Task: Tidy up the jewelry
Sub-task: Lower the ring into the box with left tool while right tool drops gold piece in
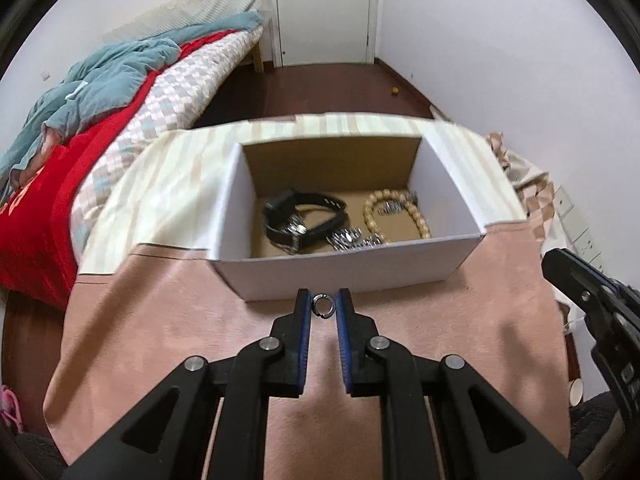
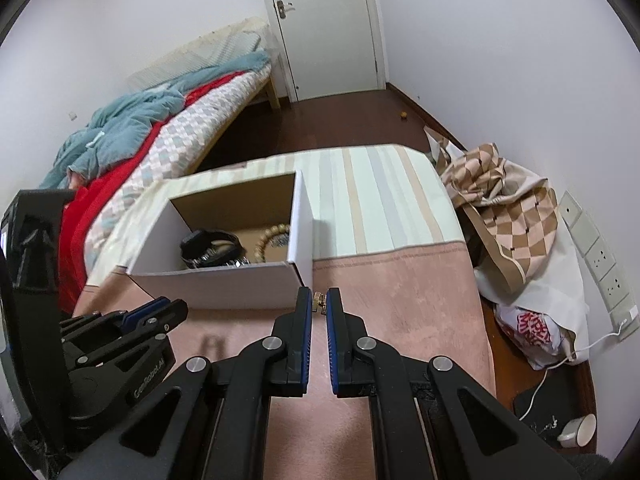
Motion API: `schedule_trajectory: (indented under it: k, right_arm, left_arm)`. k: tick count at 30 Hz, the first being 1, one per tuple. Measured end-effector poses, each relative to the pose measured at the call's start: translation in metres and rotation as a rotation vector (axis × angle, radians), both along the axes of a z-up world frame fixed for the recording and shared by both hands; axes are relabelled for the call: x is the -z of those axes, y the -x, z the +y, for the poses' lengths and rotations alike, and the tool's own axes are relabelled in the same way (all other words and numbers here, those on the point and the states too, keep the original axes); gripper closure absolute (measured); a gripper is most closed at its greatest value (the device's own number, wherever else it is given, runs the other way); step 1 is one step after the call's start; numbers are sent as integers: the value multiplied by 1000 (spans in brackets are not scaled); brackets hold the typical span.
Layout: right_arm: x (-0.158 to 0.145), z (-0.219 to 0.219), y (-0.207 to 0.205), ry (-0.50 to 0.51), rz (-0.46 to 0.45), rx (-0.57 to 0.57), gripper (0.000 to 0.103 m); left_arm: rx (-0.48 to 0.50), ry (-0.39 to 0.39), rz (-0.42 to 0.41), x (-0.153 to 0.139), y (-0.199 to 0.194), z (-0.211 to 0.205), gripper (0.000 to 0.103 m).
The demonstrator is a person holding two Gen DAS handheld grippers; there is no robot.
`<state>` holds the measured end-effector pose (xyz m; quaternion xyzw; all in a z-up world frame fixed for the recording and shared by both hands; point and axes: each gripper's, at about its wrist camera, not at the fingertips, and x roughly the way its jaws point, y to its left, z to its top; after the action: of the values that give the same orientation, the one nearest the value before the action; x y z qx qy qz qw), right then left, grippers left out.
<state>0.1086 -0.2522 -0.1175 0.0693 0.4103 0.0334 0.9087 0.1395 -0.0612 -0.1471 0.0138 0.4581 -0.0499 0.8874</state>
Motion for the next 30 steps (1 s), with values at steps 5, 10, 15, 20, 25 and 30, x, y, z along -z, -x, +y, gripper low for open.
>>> schedule_trajectory:
  k: [5,10,15,20,25,30]
  right_arm:
    - [-16,-1,3,-22,-24,-7,96]
    - [-30,-1,3,-61,-48,-20,97]
    - [-44,8,-7,-94,-70,-57,97]
    - [-52,23,-38,-114,-64,-120,97]
    - [-34,33,-88,-131,33,-181,97]
    - [-4,33,-130,-167,180,-210,97]
  left_arm:
    - [-39,46,-17,-27,7,40,93]
    - [-80,91,-32,-51,3,66,93]
    - [-70,140,-52,-71,-17,67,93]
    - [-27,204,-3,-73,-64,57,93]
    - [21,257,148,-43,-120,49,93]
    - [27,315,324,-12,-153,47,92]
